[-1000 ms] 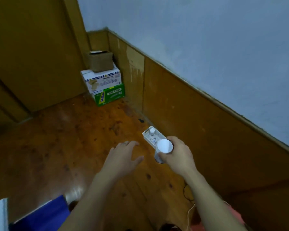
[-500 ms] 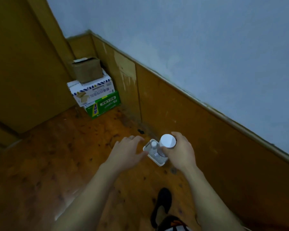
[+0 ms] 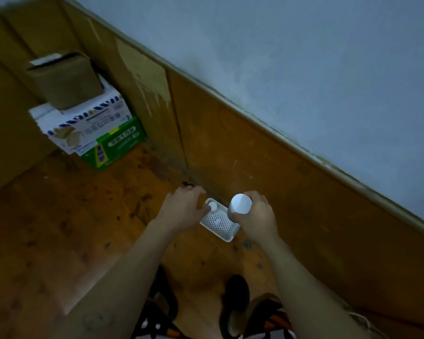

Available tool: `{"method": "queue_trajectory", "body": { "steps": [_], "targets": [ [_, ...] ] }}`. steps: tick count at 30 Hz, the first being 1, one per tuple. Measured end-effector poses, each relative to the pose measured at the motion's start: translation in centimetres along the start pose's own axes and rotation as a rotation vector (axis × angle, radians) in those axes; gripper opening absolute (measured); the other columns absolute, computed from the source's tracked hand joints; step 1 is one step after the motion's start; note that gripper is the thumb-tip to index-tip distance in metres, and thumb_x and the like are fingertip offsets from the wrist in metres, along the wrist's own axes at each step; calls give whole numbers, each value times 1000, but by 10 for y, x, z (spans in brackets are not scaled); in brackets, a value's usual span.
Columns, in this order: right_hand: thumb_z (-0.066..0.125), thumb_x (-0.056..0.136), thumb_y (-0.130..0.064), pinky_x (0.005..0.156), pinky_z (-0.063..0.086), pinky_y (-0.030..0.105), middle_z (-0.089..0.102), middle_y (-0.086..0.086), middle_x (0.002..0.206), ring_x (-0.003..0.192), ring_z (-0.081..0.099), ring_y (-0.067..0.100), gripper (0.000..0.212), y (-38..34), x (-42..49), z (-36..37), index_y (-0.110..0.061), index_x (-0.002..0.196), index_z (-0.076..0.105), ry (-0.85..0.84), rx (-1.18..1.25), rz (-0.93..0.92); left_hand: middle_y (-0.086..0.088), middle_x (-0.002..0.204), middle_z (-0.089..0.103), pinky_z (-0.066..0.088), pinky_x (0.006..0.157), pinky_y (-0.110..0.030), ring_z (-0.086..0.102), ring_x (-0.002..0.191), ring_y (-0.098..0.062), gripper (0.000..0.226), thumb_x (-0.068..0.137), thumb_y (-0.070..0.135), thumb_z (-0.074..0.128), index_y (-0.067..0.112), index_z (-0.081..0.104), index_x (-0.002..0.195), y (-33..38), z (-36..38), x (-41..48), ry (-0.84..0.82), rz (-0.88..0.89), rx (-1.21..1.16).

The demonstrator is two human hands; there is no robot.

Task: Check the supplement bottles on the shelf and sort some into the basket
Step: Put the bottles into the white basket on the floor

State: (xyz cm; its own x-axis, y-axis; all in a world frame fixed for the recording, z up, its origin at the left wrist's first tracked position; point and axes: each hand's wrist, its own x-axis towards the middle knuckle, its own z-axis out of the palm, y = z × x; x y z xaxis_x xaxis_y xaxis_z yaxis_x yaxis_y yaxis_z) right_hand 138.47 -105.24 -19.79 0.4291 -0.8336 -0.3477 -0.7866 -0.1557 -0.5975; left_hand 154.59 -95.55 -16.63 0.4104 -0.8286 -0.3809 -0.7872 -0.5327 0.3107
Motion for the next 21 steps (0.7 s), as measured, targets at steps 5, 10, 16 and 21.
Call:
{"method": "queue_trajectory", "body": {
  "steps": [5,10,16,21],
  "targets": [
    [74,79,-35,80,48,35,51,2,124,111,55,24,55,31,62,80,-20,125,49,26,-24,127,0,129,59,46,96,-40,54,117,-22,43,94,44,54,22,49,131,-57,58,86,-62,73,-28],
    [75,78,-34,82,44,29,52,2,123,114,51,21,53,90,138,182,-18,122,50,38,-85,134,-4,128,59,46,94,-42,52,118,-26,44,95,42,51,22,45,134,-117,146,165,-99,57,-60],
    [76,76,-35,87,46,32,58,4,116,112,51,22,51,186,227,311,-15,116,53,35,-202,110,-8,143,38,37,103,-45,35,132,-30,53,96,41,51,17,34,140,-162,276,251,-152,104,47],
    [71,78,-42,96,41,31,54,4,124,121,48,23,52,259,304,396,-19,120,51,-3,-362,92,-6,142,39,34,105,-44,33,132,-30,55,96,42,52,21,31,142,-195,374,306,-149,173,71]
  ]
}}
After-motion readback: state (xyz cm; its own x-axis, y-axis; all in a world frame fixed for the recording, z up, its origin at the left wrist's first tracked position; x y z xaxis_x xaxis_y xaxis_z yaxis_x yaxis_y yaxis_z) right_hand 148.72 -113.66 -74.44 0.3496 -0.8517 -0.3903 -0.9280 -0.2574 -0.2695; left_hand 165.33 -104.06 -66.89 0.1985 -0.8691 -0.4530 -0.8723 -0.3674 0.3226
